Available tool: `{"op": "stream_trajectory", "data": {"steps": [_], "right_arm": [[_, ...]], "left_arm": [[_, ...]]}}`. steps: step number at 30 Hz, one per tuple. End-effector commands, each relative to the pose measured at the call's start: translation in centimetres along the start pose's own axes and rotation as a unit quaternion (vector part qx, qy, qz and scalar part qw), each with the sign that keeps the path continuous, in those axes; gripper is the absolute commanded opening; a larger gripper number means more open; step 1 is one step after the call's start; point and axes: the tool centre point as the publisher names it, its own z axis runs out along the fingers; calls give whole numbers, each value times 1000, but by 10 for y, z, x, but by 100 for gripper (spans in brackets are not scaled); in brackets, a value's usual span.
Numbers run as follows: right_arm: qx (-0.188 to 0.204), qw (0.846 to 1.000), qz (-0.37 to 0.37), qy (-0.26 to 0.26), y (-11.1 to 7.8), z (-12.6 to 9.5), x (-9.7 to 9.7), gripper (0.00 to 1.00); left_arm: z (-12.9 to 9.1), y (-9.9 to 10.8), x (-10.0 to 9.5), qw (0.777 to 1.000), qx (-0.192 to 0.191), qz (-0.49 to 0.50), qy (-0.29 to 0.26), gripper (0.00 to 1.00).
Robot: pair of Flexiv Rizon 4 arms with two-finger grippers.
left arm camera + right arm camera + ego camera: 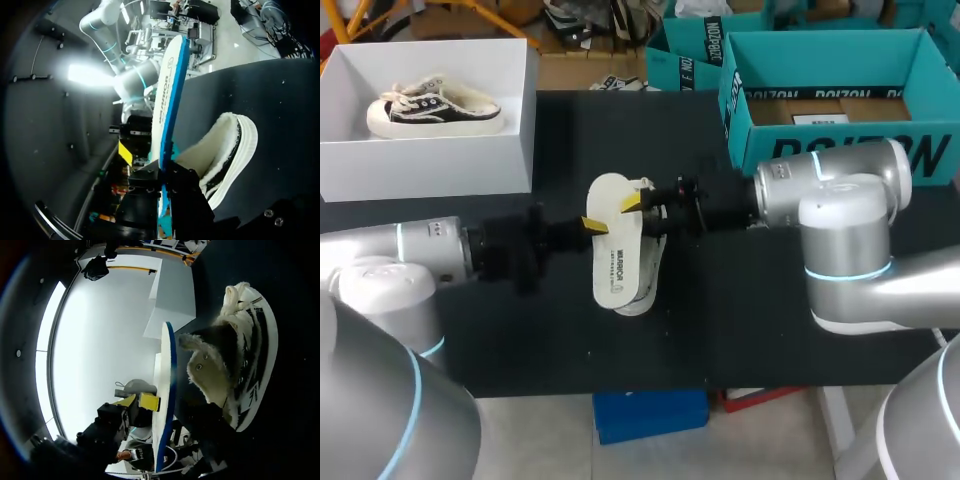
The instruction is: Take the shoe out of the shoebox, open the shoe tongue, remove and reinsert the insole, then place the shoe into the shoebox
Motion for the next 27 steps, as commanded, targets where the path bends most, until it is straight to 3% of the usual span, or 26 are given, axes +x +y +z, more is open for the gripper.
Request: {"op": "stream_trajectory", "data": {"steps": [1,16,27], "right_arm": [[-27,999,8,-25,-17,-9,4,100],[-113,986,58,-104,-72,-67,-6,100],[-142,979,66,-130,-107,-98,1,100]], "left_arm": [[-24,-11,-7,999,5,-9,43,0],[-88,-54,11,989,44,-39,136,0],[-107,-85,21,982,77,-47,163,0]]}}
